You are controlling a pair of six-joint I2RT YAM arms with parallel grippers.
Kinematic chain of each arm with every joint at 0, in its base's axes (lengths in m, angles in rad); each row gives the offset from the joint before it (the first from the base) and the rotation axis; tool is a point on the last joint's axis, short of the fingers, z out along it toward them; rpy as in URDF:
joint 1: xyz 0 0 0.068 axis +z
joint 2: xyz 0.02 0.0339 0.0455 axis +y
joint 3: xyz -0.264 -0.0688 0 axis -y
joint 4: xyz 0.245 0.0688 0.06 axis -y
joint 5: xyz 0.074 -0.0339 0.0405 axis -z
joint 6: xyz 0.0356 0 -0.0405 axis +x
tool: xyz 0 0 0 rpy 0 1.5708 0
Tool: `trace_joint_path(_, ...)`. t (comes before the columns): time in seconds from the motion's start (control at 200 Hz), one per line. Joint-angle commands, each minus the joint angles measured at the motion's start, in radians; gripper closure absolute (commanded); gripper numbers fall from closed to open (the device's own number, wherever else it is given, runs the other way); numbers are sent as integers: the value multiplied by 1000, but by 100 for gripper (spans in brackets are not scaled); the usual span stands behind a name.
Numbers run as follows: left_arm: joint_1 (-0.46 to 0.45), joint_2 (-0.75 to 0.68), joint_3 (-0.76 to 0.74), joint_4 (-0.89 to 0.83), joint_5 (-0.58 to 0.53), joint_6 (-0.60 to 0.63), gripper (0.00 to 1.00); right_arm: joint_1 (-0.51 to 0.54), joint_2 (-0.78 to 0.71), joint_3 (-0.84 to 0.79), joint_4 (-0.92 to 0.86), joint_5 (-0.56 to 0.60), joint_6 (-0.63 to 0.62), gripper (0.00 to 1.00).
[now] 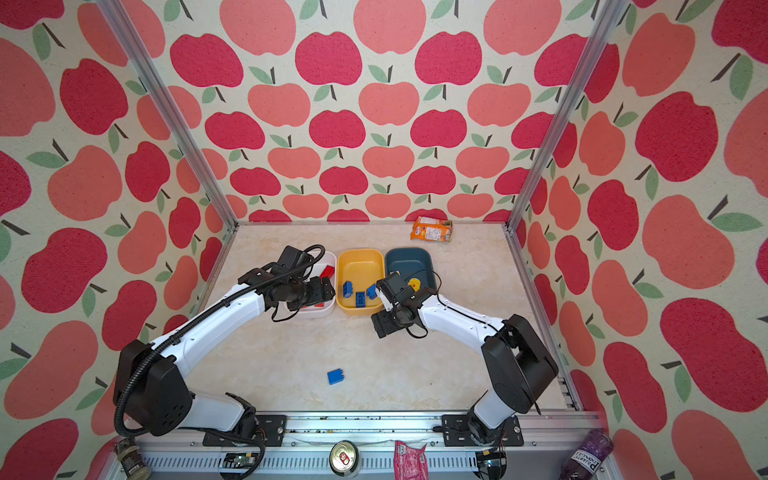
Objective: Sort the legos into containers by color
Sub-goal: 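Lift the left gripper away while the right gripper lowers onto the small red brick, then grasp the small red brick with the right gripper and lift it toward the white tray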
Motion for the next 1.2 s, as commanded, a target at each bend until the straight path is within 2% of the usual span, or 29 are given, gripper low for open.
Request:
trace_joint_path(0.0, 6, -42, -31, -21, -43, -30, 11, 5, 19, -1, 42, -7, -47, 16)
trace_joint_path(0.585, 8, -175, -86, -84, -113, -77, 8, 5, 98, -38, 162, 59, -81, 30)
trace_joint_path(1.196, 11, -193, -81, -103, -130, -82, 7, 5, 148, -56, 209, 90, -93, 38)
